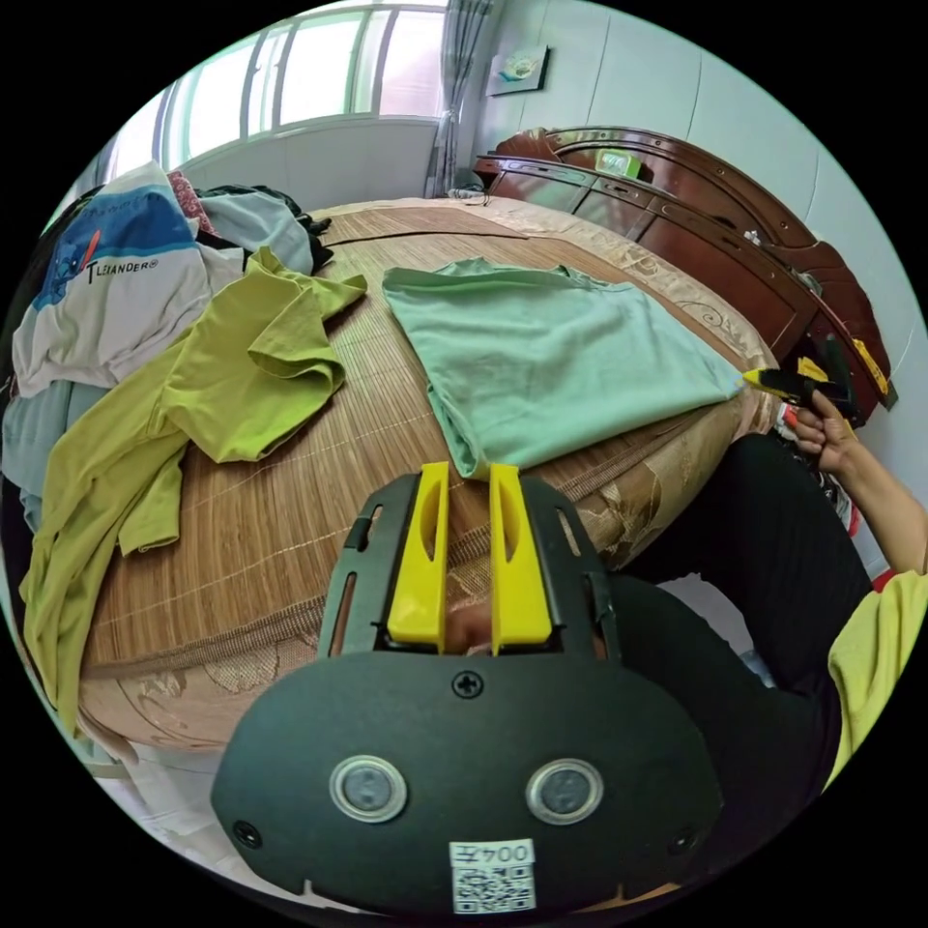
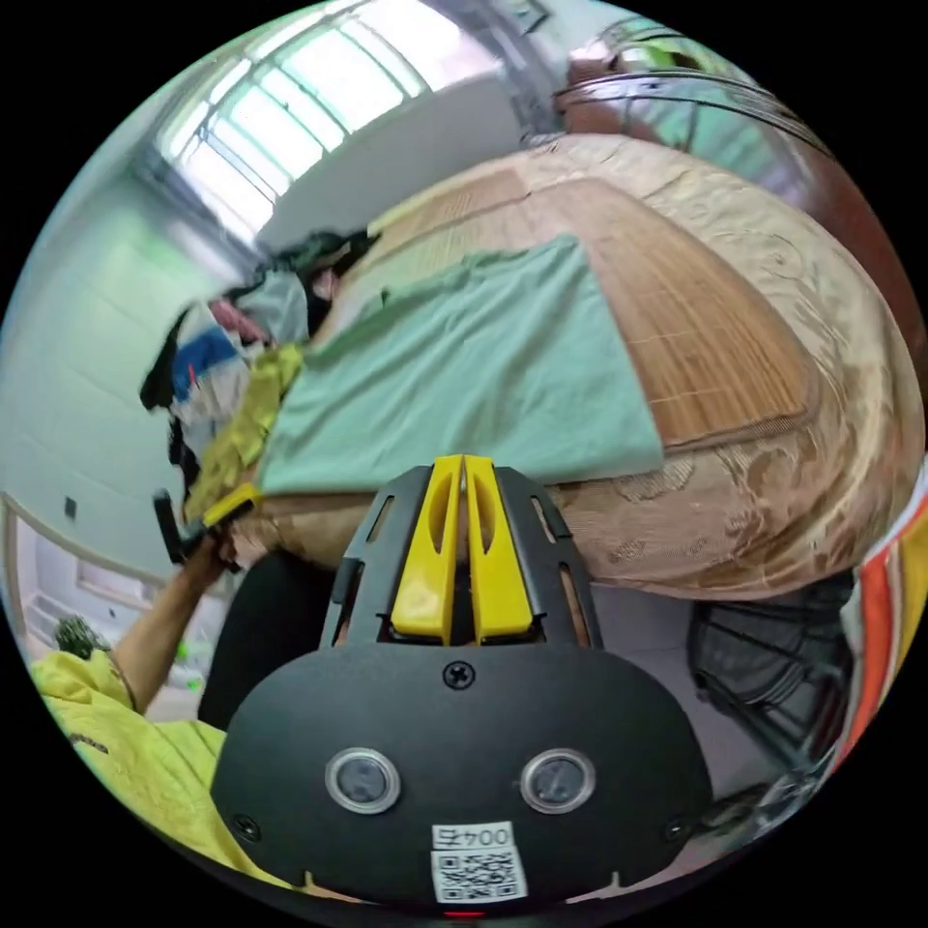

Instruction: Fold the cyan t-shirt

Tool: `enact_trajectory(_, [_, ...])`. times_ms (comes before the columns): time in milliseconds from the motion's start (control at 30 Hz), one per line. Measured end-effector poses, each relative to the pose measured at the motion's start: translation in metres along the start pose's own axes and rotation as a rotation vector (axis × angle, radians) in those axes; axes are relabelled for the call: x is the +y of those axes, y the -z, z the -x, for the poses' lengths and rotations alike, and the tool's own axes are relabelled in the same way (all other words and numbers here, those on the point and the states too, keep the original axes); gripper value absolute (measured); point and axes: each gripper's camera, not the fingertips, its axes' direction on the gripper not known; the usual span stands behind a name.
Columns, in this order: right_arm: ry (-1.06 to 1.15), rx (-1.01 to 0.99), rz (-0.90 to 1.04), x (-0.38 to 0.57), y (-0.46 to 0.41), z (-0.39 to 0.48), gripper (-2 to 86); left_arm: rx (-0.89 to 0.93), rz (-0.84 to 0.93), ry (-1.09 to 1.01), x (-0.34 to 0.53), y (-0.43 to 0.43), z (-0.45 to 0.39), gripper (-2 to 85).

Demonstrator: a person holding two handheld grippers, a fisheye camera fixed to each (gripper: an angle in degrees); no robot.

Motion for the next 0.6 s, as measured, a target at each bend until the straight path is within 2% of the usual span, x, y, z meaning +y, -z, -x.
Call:
enact_trajectory(133, [-0.327,-0.244,-0.151,0.026,0.081,-0.137,6.7,0.033,0.008,0.018,0.005,0.001,0.008,2.9])
enact_trajectory(200, [-0.403,-0.284,-0.188,0.034,0.104,-0.177,7.3,0.051,0.010,0.055,0.008,0.003,0.018,2.5])
enact_trajectory(300, [-0.416,-0.284,-0.183,0.029,0.129,-0.210,7.4,0.070,0.005,0.090,0.018,0.009,0.036,1.9])
enact_trajectory(433, [-0.469,-0.416,-0.162,0.012,0.136,-0.243,8.6,0.123,-0.011,0.165,0.033,0.015,0.062,1.6])
enact_trajectory(600, [-0.471,-0.344,-0.081,-0.021,0.139,-0.256,9.9,0.129,-0.013,0.202,0.041,0.019,0.082,1.6])
